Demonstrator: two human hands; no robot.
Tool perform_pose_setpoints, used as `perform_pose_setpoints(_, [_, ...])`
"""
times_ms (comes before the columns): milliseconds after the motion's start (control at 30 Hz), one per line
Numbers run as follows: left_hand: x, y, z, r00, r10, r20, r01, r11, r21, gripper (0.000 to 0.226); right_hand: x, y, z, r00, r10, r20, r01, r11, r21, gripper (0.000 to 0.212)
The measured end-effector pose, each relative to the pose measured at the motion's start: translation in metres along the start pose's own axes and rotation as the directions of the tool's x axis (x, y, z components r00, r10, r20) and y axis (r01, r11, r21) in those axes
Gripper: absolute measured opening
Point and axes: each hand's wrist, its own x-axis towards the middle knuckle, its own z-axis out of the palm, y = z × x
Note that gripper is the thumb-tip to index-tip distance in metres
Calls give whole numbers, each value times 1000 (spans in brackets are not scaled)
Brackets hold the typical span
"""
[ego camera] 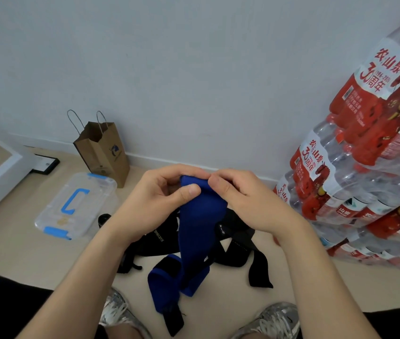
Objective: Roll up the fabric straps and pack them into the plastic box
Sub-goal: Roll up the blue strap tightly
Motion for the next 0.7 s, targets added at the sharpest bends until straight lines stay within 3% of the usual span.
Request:
perform_pose_setpoints(100, [0,2,2,998,25,-56,-20,995,94,23,0,2,1,999,-5,-43,7,999,54,21])
perform_pose_setpoints(233, [3,7,-3,989,-88,-122,103,987,123,64,1,2,4,994,-82,-71,87,993,75,20])
perform_pose_setpoints(333, [1,11,1,981,-190,-30,192,972,133,43,2,2,8,979,-135,-153,148,986,81,19])
perform_pose_setpoints(400, [1,11,6,975,-220,-32,223,967,123,50,3,3,12,969,-152,-195,167,984,65,20])
perform_pose_setpoints(567, [1,9,2,995,-98,4,95,979,182,27,4,5,13,966,-97,-239,131,983,131,21])
perform_pose_setpoints(700, [-3,8,-1,996,-69,64,60,989,134,37,1,3,0,982,-74,-171,88,994,71,32])
